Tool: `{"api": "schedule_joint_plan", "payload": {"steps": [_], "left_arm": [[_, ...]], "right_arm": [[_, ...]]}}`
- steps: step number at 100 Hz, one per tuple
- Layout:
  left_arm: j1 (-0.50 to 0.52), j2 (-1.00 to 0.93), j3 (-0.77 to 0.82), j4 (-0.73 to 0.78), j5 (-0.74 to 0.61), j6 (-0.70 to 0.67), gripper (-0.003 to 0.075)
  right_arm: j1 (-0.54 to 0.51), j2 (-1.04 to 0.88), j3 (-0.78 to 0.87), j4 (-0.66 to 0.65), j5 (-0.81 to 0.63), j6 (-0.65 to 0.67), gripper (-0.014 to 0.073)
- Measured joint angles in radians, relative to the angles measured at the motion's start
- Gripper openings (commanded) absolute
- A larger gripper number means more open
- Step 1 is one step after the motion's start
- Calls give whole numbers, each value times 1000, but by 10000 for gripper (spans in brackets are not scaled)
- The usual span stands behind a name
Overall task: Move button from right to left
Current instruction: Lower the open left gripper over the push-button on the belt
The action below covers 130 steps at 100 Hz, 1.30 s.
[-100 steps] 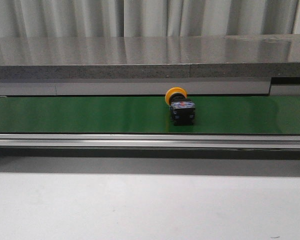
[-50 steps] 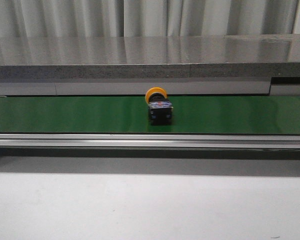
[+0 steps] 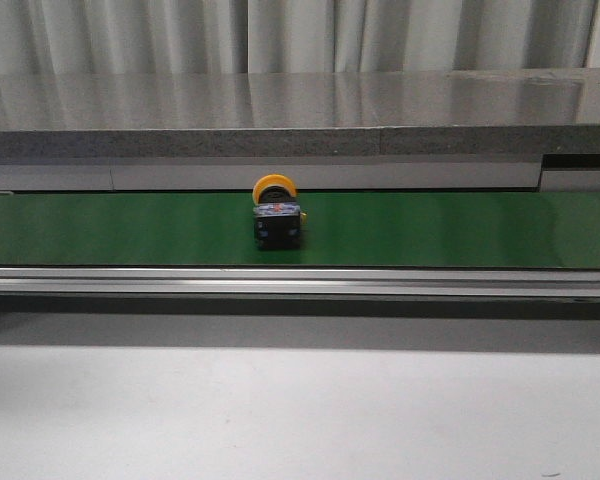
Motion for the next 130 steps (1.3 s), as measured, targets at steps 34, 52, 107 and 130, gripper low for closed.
{"api": "schedule_joint_plan", "payload": {"steps": [34,52,107,130], "left_arm": [[-134,225,-133,-81,114,0,650],[-164,340,-253,-85,215,-2,650],[-176,467,-413,-68,330,-55,649],[-180,487,-415,-88,334,-55,649]], "right_arm": [[0,0,0,0,0,0,-66],[0,0,0,0,0,0,-66],[0,0,0,0,0,0,-66],[0,0,0,0,0,0,-66]]}}
